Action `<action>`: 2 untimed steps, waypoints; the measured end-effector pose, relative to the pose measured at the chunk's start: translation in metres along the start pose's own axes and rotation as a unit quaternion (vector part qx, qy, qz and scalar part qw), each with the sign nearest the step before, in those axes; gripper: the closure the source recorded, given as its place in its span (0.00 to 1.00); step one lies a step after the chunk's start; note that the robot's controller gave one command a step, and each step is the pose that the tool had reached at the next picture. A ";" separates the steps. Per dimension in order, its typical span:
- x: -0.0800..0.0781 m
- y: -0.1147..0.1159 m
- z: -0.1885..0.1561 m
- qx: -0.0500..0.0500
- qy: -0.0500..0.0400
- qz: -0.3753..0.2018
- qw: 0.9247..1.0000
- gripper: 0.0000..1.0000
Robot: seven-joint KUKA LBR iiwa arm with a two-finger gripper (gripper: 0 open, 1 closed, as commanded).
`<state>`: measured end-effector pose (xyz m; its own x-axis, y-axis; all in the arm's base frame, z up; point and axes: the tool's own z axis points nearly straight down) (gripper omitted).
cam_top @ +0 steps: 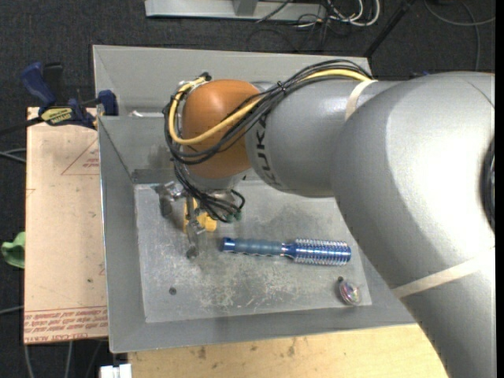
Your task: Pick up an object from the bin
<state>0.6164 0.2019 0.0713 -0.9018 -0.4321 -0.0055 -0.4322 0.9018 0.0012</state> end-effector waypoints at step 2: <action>0.025 -0.062 0.000 0.000 0.001 -0.030 1.000 0.00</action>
Offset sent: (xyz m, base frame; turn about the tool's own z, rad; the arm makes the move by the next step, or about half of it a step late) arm 0.0339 -0.0691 0.0049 -0.1031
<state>0.6207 0.1347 0.0706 -0.8738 -0.4862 -0.0029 -0.4862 0.8738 0.0012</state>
